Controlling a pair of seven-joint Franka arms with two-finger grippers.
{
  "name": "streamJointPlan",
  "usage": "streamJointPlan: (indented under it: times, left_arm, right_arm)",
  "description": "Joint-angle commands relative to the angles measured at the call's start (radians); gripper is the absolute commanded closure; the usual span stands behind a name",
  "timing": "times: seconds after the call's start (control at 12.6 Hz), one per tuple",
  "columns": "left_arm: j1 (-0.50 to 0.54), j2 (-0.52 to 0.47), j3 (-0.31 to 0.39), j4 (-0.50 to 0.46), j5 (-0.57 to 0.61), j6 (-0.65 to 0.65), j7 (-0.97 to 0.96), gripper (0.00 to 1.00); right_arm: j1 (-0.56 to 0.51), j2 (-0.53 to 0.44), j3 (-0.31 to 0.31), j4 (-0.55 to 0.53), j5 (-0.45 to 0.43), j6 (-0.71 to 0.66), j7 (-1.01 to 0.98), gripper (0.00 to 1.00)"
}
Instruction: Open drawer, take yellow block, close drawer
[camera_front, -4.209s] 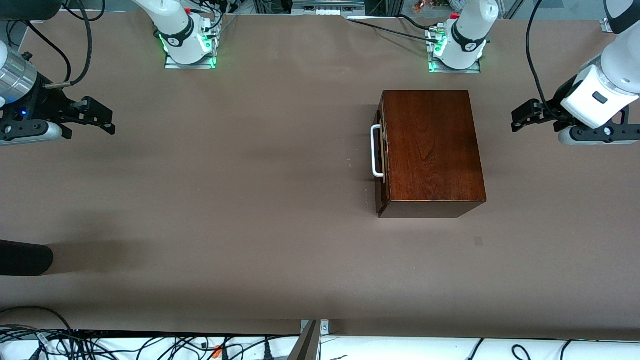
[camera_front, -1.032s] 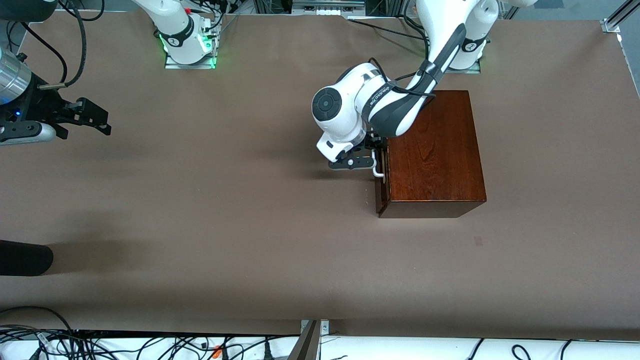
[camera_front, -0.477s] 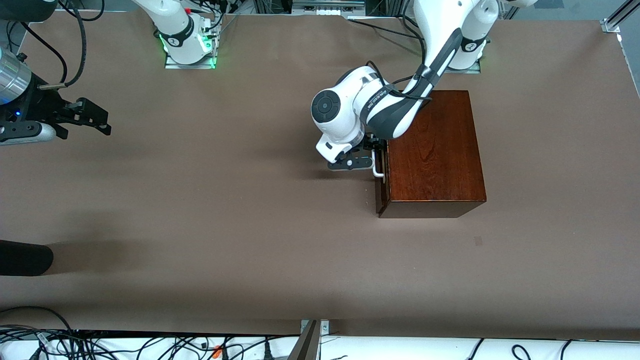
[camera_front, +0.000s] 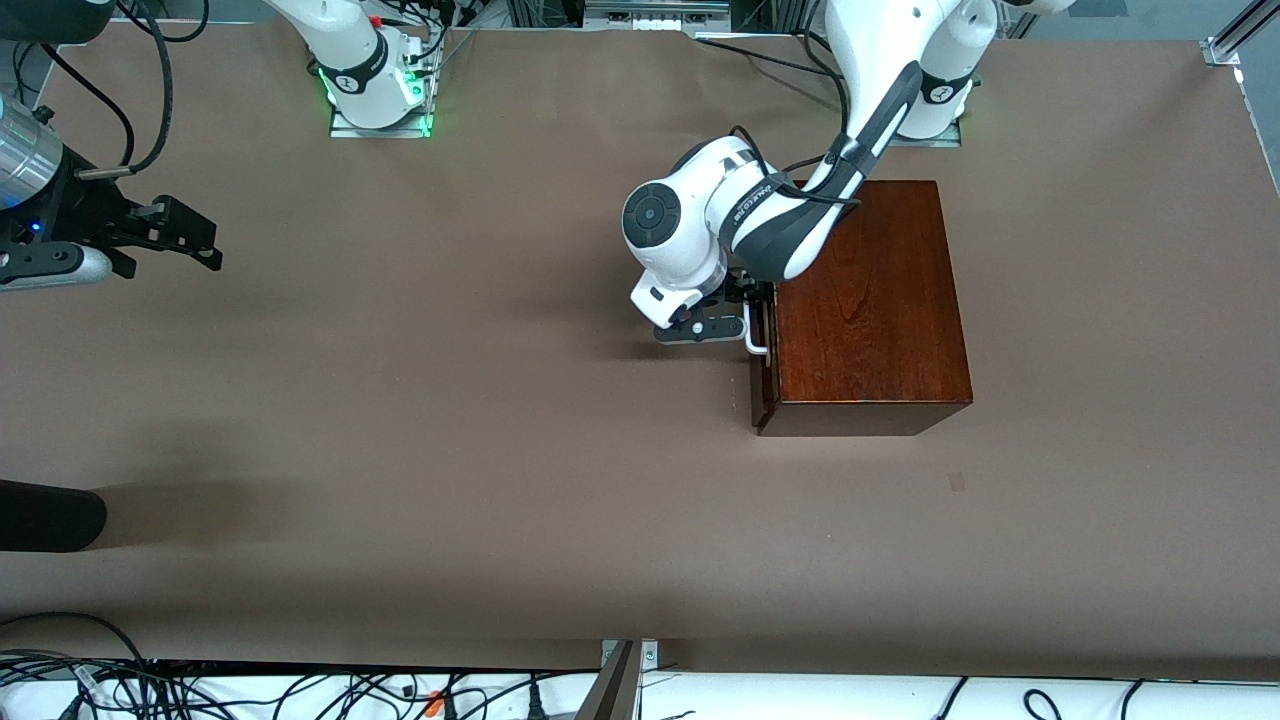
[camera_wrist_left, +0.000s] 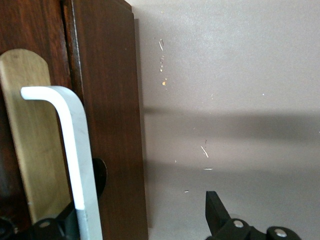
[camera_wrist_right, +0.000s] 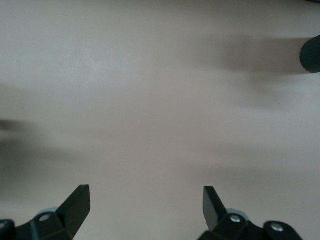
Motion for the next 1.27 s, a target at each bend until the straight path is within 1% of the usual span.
streamJointPlan:
  times: [0.0, 0.24, 0.48, 0.71, 0.87, 1.19]
  left_arm:
    - [-0.009, -0.009, -0.002, 0.001, 0.009, 0.032, -0.022, 0.0]
    - [-0.026, -0.008, -0.005, 0.005, -0.022, 0.071, -0.067, 0.0]
    - [-0.026, -0.009, -0.006, 0.019, -0.066, 0.075, -0.067, 0.0]
    - [-0.049, -0.006, -0.006, 0.035, -0.072, 0.095, -0.072, 0.0]
    - [-0.058, 0.001, -0.006, 0.035, -0.1, 0.134, -0.093, 0.0]
    - [-0.063, 0.006, -0.006, 0.039, -0.129, 0.158, -0.093, 0.0]
  right_arm:
    - [-0.009, 0.005, 0.006, 0.012, -0.008, -0.014, 0.014, 0.0]
    - [-0.009, 0.006, 0.006, 0.012, -0.008, -0.014, 0.014, 0.0]
    - [-0.009, 0.006, 0.005, 0.012, -0.008, -0.014, 0.014, 0.0]
    - [-0.009, 0.006, 0.003, 0.012, -0.008, -0.014, 0.014, 0.0]
    - [-0.009, 0.006, 0.003, 0.012, -0.008, -0.014, 0.014, 0.0]
    - [-0.009, 0.006, 0.002, 0.012, -0.008, -0.014, 0.014, 0.0]
